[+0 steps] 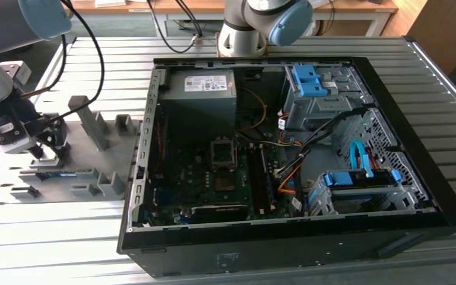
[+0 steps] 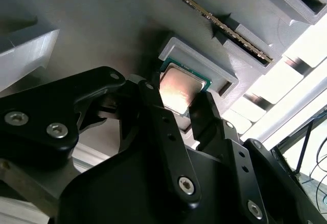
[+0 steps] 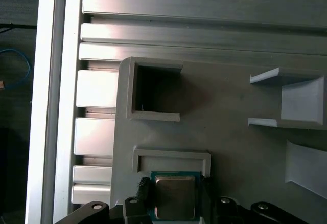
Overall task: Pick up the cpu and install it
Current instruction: 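Pick up the cpu and move it towards the insertion slot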
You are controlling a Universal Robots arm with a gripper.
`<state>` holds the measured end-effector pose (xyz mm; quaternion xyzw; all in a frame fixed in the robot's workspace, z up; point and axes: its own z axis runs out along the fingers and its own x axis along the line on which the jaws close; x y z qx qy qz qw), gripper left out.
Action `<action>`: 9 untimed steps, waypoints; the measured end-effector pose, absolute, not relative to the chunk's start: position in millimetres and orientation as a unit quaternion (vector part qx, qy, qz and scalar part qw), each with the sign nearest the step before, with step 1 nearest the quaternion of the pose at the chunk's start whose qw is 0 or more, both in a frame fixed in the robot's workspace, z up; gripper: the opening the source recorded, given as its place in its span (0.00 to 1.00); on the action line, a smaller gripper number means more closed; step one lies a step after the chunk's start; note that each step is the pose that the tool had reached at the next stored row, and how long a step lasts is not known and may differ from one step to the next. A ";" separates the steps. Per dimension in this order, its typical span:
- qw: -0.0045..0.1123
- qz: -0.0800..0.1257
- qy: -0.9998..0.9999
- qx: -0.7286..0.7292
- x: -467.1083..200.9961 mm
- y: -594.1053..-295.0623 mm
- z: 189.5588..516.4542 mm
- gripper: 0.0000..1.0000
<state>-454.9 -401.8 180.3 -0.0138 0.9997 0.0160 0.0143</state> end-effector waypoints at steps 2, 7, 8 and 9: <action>0.014 0.016 1.000 -0.014 -454.9 -401.8 180.3 0.47; 0.014 0.016 1.000 -0.014 -454.9 -401.8 180.2 0.47; 0.014 0.016 1.000 -0.014 -454.9 -401.8 180.2 0.47; 0.014 0.016 1.000 -0.014 -454.9 -401.8 180.2 0.47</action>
